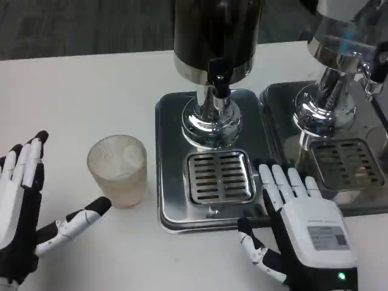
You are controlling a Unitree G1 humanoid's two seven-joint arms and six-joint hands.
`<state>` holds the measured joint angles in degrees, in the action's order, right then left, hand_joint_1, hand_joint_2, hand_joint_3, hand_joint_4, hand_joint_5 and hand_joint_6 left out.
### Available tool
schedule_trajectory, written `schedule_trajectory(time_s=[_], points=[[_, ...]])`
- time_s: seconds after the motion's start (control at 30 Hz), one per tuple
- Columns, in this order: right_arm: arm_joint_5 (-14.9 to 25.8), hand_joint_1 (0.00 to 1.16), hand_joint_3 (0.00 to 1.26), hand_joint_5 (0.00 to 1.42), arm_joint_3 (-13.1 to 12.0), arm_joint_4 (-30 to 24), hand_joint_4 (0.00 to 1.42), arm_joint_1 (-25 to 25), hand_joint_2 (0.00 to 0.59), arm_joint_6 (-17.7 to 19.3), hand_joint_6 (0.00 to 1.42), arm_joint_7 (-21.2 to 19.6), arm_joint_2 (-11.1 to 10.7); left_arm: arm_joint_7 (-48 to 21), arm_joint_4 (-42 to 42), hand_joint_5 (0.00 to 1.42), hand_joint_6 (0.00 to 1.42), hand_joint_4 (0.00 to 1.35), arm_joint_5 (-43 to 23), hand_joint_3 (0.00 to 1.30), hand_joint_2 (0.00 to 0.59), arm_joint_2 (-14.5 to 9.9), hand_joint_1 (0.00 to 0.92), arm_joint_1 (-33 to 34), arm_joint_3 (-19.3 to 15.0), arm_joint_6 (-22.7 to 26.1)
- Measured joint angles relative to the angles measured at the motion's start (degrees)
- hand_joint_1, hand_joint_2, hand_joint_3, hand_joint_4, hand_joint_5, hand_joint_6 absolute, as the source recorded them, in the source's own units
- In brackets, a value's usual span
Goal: Grasp the cup under the faucet to collect the drink, then remove the cup.
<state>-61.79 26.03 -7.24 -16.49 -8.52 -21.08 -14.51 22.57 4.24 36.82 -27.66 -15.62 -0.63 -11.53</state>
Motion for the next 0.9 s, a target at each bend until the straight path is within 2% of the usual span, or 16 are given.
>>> schedule_trajectory(time_s=[0.2,0.37,0.53,0.9], points=[[0.0,0.32,0.00,0.00,-0.2,0.0,0.00,0.0,0.468,-0.2,0.00,-0.1,0.2,-0.4,6.6,0.00,0.00,0.00,-2.6,0.00,0.000,0.0,0.000,4.3,-0.1,-1.9],[0.0,0.32,0.00,0.00,-0.3,0.0,0.00,0.0,0.467,-0.4,0.00,-0.1,0.2,-0.8,16.0,0.00,0.00,0.00,-6.8,0.00,0.000,0.7,0.000,7.1,0.9,-7.8],[0.0,0.32,0.00,0.00,-0.5,-0.3,0.00,0.1,0.467,-0.4,0.00,0.2,-0.3,-1.0,23.4,0.00,0.00,0.00,-7.2,0.00,0.000,1.1,0.000,9.4,3.1,-11.9],[-0.4,0.34,0.00,0.00,-0.5,-1.8,0.00,0.3,0.460,-1.3,0.00,0.8,-0.6,1.9,32.8,0.00,0.00,0.00,-6.0,0.00,0.000,3.3,0.003,17.5,7.4,-14.2]])
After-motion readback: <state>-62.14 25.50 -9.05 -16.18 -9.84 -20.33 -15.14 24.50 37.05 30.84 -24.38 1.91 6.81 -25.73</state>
